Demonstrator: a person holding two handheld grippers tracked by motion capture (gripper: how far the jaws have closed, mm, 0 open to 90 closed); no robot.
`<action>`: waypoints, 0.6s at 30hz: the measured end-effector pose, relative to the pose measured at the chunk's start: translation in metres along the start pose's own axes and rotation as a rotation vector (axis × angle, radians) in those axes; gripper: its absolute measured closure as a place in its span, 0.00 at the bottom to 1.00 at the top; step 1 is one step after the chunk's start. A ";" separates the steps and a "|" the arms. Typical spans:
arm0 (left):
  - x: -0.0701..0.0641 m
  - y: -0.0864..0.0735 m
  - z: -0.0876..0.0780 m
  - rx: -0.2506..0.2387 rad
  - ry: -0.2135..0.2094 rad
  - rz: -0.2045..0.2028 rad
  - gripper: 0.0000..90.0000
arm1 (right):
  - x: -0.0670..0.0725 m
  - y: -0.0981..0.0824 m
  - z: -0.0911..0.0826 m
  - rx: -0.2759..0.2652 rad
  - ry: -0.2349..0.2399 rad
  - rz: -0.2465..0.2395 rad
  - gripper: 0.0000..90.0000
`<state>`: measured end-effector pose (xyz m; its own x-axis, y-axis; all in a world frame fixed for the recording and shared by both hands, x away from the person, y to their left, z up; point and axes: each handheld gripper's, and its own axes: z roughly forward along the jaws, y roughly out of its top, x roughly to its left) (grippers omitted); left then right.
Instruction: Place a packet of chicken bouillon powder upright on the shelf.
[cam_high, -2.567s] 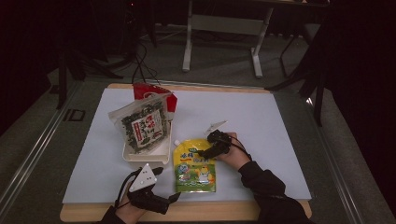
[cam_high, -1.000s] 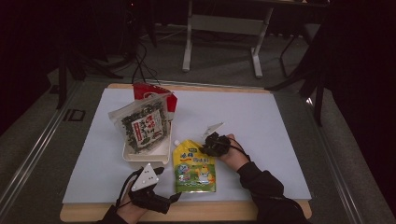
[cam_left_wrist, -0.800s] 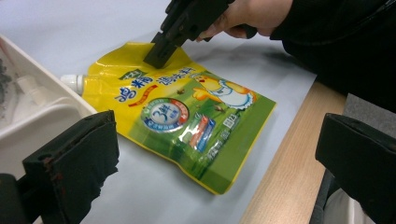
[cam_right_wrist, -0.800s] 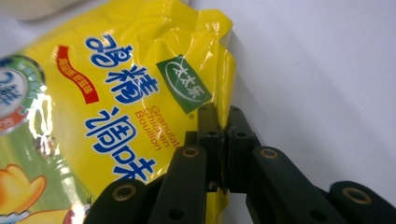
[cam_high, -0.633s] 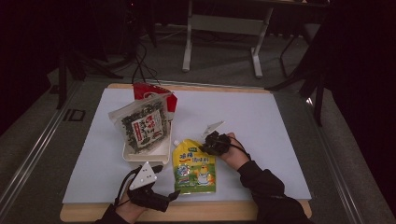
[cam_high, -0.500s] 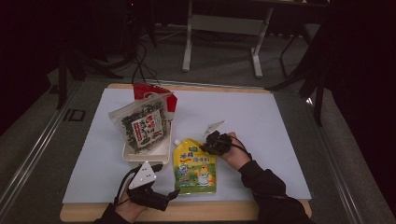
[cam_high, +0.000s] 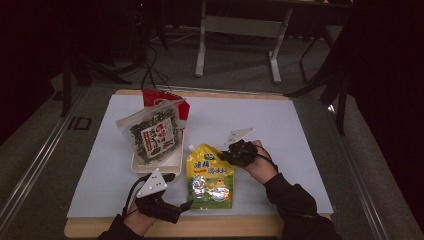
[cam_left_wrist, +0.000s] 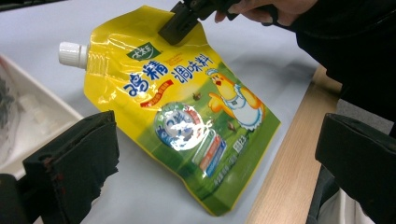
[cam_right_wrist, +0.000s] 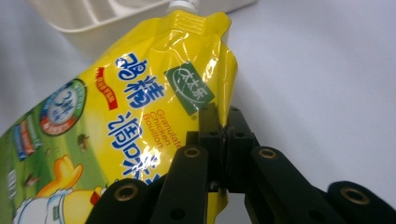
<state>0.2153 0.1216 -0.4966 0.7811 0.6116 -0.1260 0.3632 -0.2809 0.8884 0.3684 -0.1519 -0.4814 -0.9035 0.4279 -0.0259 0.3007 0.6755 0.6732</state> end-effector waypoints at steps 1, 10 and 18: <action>0.000 0.002 0.000 0.000 0.010 0.001 0.01 | 0.002 0.001 -0.003 -0.008 -0.002 -0.007 0.98; 0.008 0.007 0.003 0.013 0.023 0.003 0.01 | 0.016 0.006 -0.032 -0.099 0.017 -0.041 0.98; 0.013 0.014 0.004 0.019 0.044 0.007 0.06 | 0.033 0.006 -0.054 -0.149 0.024 -0.073 0.98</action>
<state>0.2327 0.1226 -0.4877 0.7607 0.6413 -0.1004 0.3681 -0.2989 0.8804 0.3236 -0.1659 -0.4385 -0.9289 0.3650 -0.0624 0.1865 0.6068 0.7726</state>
